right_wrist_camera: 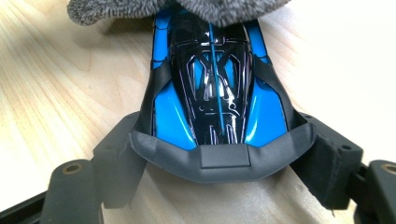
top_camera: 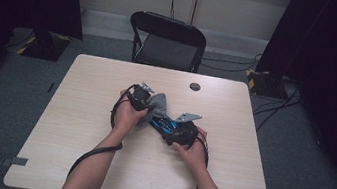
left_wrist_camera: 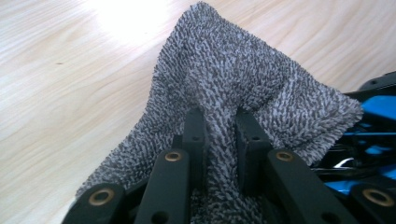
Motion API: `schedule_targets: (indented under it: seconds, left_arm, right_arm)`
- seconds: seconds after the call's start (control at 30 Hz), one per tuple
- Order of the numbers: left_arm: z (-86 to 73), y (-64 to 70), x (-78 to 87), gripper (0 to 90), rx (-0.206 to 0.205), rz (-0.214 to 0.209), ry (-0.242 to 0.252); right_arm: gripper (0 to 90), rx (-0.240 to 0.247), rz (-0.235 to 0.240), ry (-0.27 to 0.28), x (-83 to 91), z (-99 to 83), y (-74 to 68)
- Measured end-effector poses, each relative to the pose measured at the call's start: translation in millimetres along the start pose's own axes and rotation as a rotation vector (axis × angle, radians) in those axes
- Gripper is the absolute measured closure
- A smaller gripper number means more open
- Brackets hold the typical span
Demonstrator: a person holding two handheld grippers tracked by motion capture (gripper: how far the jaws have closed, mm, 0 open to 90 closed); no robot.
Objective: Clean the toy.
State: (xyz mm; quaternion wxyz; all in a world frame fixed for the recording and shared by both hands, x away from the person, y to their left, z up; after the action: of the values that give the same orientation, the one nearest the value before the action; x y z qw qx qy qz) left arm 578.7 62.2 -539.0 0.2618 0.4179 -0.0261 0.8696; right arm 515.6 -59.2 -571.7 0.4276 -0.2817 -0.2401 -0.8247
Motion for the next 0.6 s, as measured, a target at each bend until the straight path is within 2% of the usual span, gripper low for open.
schedule_targets:
  seconds: [0.13,0.3,0.37,0.47,0.6]
  left_arm:
    - [-0.8,-7.2,-0.2,77.1,0.039,-0.003,0.009]
    - [-2.8,-23.8,4.2,77.3,0.086,0.024,0.011]
    - [-2.4,-30.2,9.6,77.4,0.130,0.001,0.032]
    - [-1.8,-35.6,18.7,77.4,0.154,-0.015,0.052]
    - [0.5,-36.4,33.3,77.4,0.146,-0.020,0.063]
  right_arm:
    - [24.5,0.000,0.000,0.000,0.0,0.0,0.0]
    - [24.6,-0.001,0.000,0.000,0.0,0.0,0.0]
    - [24.5,0.000,0.000,0.000,0.0,0.0,0.1]
    - [24.5,-0.001,0.000,0.000,0.0,0.1,0.1]
    - [24.5,-0.001,0.000,0.000,0.0,0.1,0.1]
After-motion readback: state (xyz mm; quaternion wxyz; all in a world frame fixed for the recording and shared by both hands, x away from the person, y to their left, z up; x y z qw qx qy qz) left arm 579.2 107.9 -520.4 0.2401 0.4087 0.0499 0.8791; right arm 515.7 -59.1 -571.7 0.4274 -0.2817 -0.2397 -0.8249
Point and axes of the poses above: each handheld gripper's, and its own axes: x roughly backward along the jaws, z roughly out of its top, y roughly to its right, the point moved 10 cm from there along -x, roughly forward along the jaws, and after that the axes turned 13 degrees about x, right-handed, at the moved point
